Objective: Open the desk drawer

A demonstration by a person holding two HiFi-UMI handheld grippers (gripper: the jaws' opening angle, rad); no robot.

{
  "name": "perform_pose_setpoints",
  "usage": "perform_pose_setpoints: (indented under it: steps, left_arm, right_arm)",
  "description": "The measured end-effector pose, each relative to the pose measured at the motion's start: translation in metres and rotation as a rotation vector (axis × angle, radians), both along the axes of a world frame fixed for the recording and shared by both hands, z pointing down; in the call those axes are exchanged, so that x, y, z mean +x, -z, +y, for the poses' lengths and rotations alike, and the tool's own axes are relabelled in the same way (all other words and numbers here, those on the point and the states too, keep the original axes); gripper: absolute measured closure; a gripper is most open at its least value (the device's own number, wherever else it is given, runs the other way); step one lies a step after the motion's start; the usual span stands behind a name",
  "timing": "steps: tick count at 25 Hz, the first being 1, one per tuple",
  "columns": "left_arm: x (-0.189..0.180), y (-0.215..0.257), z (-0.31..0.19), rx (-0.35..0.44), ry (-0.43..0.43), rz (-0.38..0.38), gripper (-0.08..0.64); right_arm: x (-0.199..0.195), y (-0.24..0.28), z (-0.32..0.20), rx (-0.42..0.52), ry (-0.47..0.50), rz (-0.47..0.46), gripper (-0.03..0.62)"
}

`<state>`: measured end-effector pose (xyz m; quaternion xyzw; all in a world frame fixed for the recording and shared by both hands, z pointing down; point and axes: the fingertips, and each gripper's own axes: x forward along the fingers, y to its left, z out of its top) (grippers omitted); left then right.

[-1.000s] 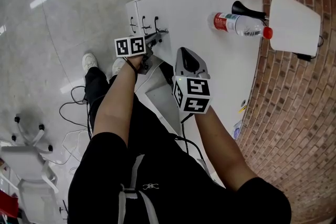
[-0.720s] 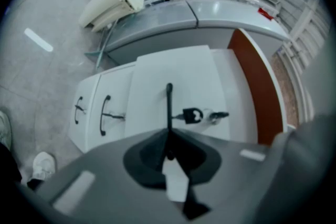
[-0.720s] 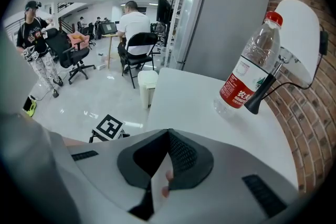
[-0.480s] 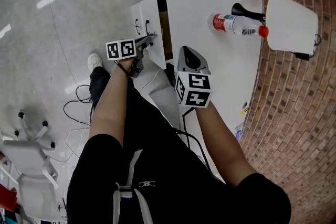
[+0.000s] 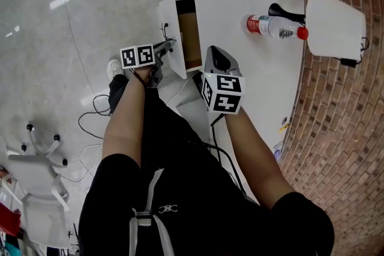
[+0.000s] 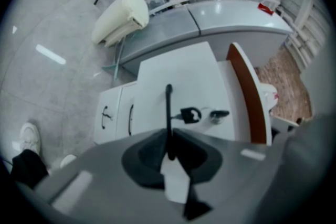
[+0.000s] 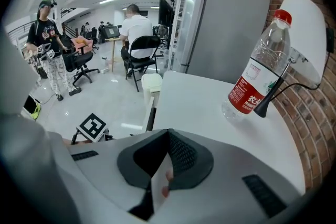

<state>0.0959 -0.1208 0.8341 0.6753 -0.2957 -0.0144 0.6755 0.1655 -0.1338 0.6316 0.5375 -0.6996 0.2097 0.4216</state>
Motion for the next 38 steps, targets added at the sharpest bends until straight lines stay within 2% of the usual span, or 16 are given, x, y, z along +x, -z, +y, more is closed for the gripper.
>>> perform_pose_setpoints:
  steps: [1,2,3,6,8,9,10,11,14,17,20,22,25,27,32,38]
  left_arm:
    - [-0.001,0.001,-0.001,0.007,0.005,-0.004,0.511]
    - [-0.003,0.002,-0.001,0.016,0.01,-0.009,0.436]
    - [-0.005,0.004,-0.002,0.025,0.014,-0.015,0.4]
    - [-0.02,0.01,-0.006,0.068,0.03,-0.076,0.368]
    - [-0.039,0.014,-0.009,0.109,0.053,-0.163,0.368]
    - [-0.05,0.018,-0.009,0.133,0.059,-0.221,0.373]
    - [-0.06,0.025,-0.008,0.162,0.056,-0.288,0.446]
    - [-0.069,0.035,-0.007,0.196,0.044,-0.352,0.56]
    - [-0.085,0.077,-0.006,0.31,-0.013,-0.472,0.561]
    - [-0.097,0.126,-0.01,0.394,-0.013,-0.522,0.563]
    - [-0.111,0.173,-0.02,0.435,0.016,-0.548,0.563]
    - [-0.119,0.203,-0.025,0.452,0.024,-0.596,0.563]
    - [-0.13,0.246,-0.032,0.498,-0.008,-0.689,0.563]
    - [-0.134,0.276,-0.035,0.515,-0.009,-0.695,0.563]
    - [-0.128,0.35,-0.048,0.664,-0.05,-0.829,0.563]
    - [-0.12,0.427,-0.074,0.789,-0.029,-0.849,0.563]
  right_arm:
    - [0.0,0.001,0.0,0.002,0.001,-0.001,0.601]
    - [0.0,0.001,0.0,0.002,0.001,0.0,0.601]
    - [0.0,0.001,0.001,0.001,0.001,0.0,0.601]
    - [0.001,0.002,0.002,0.002,-0.007,-0.011,0.601]
    - [-0.002,0.004,0.001,0.009,-0.014,-0.027,0.601]
    - [-0.003,0.004,0.001,0.011,-0.016,-0.034,0.601]
    - [-0.005,0.005,0.001,0.014,-0.019,-0.039,0.601]
    - [-0.006,0.006,0.001,0.018,-0.023,-0.046,0.601]
    - [-0.012,0.016,0.0,0.035,-0.049,-0.084,0.601]
    - [-0.021,0.037,-0.002,0.063,-0.071,-0.138,0.601]
    - [-0.034,0.066,-0.011,0.115,-0.068,-0.189,0.601]
    - [-0.042,0.088,-0.016,0.147,-0.066,-0.237,0.601]
    - [-0.056,0.122,-0.025,0.191,-0.072,-0.347,0.601]
    - [-0.062,0.147,-0.03,0.236,-0.07,-0.394,0.601]
    - [-0.065,0.203,-0.037,0.342,-0.071,-0.465,0.601]
    - [-0.064,0.264,-0.06,0.504,-0.074,-0.497,0.601]
